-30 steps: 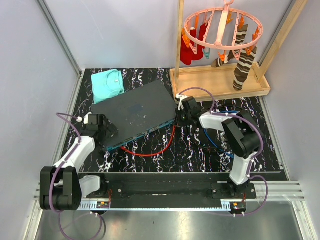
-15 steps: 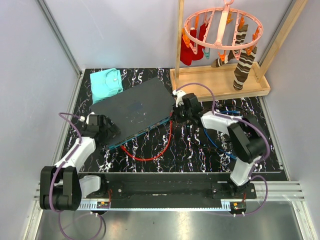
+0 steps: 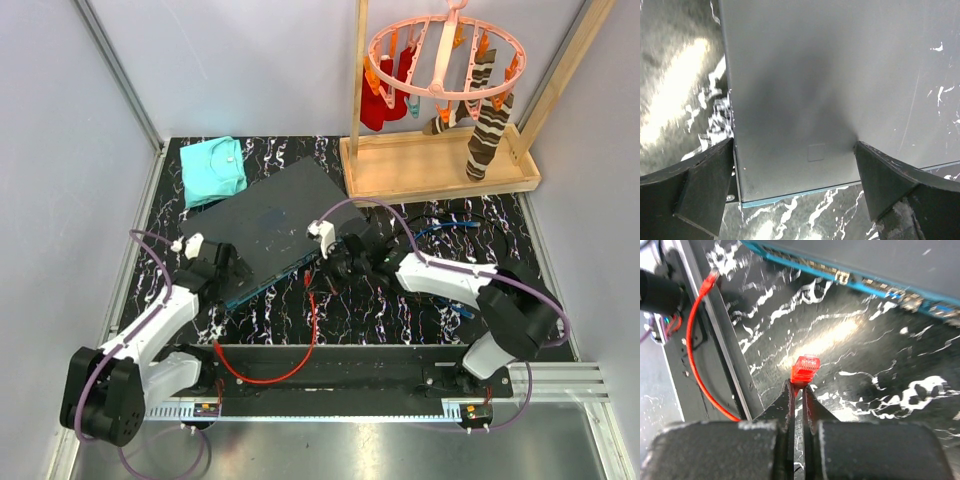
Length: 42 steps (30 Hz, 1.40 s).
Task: Insert the plug into the switch port
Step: Adjust the switch port at the center of the board.
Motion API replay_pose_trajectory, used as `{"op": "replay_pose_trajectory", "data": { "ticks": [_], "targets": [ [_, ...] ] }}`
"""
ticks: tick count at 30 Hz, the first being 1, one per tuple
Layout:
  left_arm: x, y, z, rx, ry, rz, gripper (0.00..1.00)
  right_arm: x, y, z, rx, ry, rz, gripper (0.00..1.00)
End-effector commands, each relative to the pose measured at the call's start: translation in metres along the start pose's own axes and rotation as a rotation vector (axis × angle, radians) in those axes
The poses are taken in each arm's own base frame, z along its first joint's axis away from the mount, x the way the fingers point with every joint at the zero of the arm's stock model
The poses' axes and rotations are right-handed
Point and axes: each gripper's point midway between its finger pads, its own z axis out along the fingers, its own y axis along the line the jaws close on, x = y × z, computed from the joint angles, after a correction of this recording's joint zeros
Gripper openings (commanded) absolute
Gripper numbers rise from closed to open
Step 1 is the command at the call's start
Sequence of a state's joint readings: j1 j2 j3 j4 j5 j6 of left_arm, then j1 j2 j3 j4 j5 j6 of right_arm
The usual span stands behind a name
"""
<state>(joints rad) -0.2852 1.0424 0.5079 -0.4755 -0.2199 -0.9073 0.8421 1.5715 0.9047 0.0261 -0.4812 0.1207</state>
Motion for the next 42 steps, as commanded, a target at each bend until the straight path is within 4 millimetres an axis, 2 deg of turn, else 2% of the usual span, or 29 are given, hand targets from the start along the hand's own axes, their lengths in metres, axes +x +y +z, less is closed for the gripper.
{"op": "replay_pose_trajectory", "data": {
  "ticks": [1, 2, 5, 9, 10, 12, 13, 15, 18, 22, 25, 29, 33, 36, 42],
  "targets": [
    [0.054, -0.084, -0.033, 0.345, 0.245, 0.007, 0.96, 0.014, 0.011, 0.017, -0.054, 0.06, 0.001, 0.0],
    [0.055, -0.086, -0.034, 0.355, 0.246, 0.01, 0.96, 0.022, 0.008, 0.024, -0.049, 0.085, 0.007, 0.0],
    [0.06, -0.097, -0.039, 0.412, 0.268, 0.037, 0.96, 0.029, 0.008, 0.039, -0.036, 0.114, 0.006, 0.0],
    [0.053, -0.094, -0.045, 0.414, 0.234, 0.072, 0.96, 0.032, 0.013, 0.047, -0.002, 0.125, -0.003, 0.0],
    [0.051, -0.087, -0.046, 0.388, 0.22, 0.095, 0.96, 0.033, 0.013, 0.047, 0.012, 0.124, 0.006, 0.0],
    [0.038, -0.089, -0.059, 0.4, 0.168, 0.106, 0.97, 0.031, 0.014, 0.046, 0.021, 0.117, 0.012, 0.0],
    [0.033, -0.079, -0.06, 0.363, 0.142, 0.117, 0.97, 0.033, 0.013, 0.044, 0.031, 0.115, 0.014, 0.0],
    [0.021, -0.081, -0.073, 0.39, 0.084, 0.115, 0.97, 0.027, 0.016, 0.039, 0.029, 0.094, 0.01, 0.0],
    [0.009, -0.093, -0.095, 0.489, 0.031, 0.126, 0.96, 0.019, 0.023, 0.031, 0.028, 0.064, -0.008, 0.0],
    [0.013, -0.115, -0.124, 0.661, 0.055, 0.172, 0.94, 0.003, 0.03, 0.021, 0.019, 0.017, -0.033, 0.0],
    [0.017, -0.127, -0.135, 0.743, 0.08, 0.198, 0.93, -0.005, 0.034, 0.019, 0.01, -0.006, -0.042, 0.0],
    [0.022, -0.14, -0.138, 0.811, 0.101, 0.224, 0.92, -0.013, 0.039, 0.019, -0.009, -0.022, -0.061, 0.0],
    [0.019, -0.159, -0.151, 0.905, 0.084, 0.256, 0.9, -0.018, 0.043, 0.019, -0.026, -0.029, -0.074, 0.0],
    [0.023, -0.162, -0.145, 0.889, 0.103, 0.267, 0.88, -0.023, 0.044, 0.017, -0.027, -0.044, -0.08, 0.0],
    [0.044, -0.156, -0.122, 0.824, 0.198, 0.27, 0.78, -0.028, 0.045, 0.016, -0.025, -0.065, -0.073, 0.0]
  ]
}}
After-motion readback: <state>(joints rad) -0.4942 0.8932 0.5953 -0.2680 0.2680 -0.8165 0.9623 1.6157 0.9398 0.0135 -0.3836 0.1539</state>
